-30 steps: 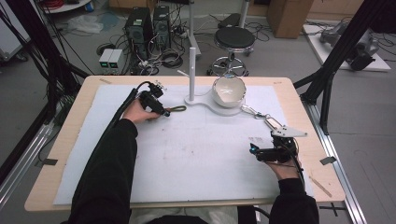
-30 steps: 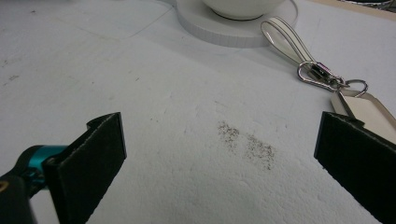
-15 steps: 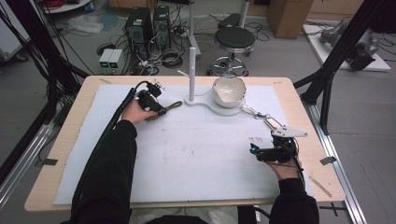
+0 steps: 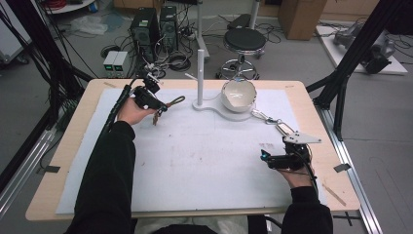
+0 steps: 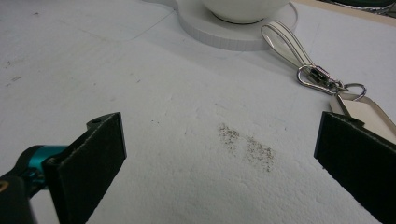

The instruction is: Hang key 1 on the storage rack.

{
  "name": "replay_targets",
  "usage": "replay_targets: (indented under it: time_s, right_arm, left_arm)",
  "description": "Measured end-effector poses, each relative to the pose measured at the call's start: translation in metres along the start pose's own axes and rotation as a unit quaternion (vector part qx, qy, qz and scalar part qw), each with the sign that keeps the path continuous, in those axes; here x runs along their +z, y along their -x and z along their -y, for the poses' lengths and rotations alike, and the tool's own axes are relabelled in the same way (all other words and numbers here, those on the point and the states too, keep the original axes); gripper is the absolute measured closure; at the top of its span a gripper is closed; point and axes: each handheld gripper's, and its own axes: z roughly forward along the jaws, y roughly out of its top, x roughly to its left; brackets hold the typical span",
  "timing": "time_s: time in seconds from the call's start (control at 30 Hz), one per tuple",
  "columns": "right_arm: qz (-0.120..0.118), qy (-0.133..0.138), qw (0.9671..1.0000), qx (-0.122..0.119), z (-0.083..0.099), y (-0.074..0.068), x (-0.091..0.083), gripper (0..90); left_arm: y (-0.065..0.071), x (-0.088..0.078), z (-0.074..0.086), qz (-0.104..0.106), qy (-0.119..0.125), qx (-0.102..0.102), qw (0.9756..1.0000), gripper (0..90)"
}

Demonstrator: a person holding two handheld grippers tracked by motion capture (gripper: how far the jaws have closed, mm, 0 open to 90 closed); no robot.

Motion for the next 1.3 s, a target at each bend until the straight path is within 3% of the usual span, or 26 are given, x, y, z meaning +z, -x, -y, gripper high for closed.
replay_targets:
  time_s: [0.3,0.67,1.0,1.3]
  right_arm:
    - [-0.004,0.002,1.0,0.003,0.0,0.002,0.0,1.3]
    - [-0.002,0.008,0.9999,0.011,0.0,0.004,-0.003,1.3]
    - [-0.004,0.003,0.9999,0.012,0.001,0.005,-0.002,1.3]
    - [-0.002,0.004,0.9999,0.011,0.001,0.004,-0.002,1.2]
  left_arm:
    - [0.003,-0.043,-0.004,-0.016,0.035,-0.011,0.9992,72.9]
    - [0.001,-0.076,-0.011,-0.011,0.083,-0.015,0.9963,73.0]
    - [0.001,-0.093,-0.027,-0.023,0.097,-0.011,0.995,73.0]
    - [-0.003,-0.104,-0.026,-0.03,0.116,-0.018,0.9926,72.9]
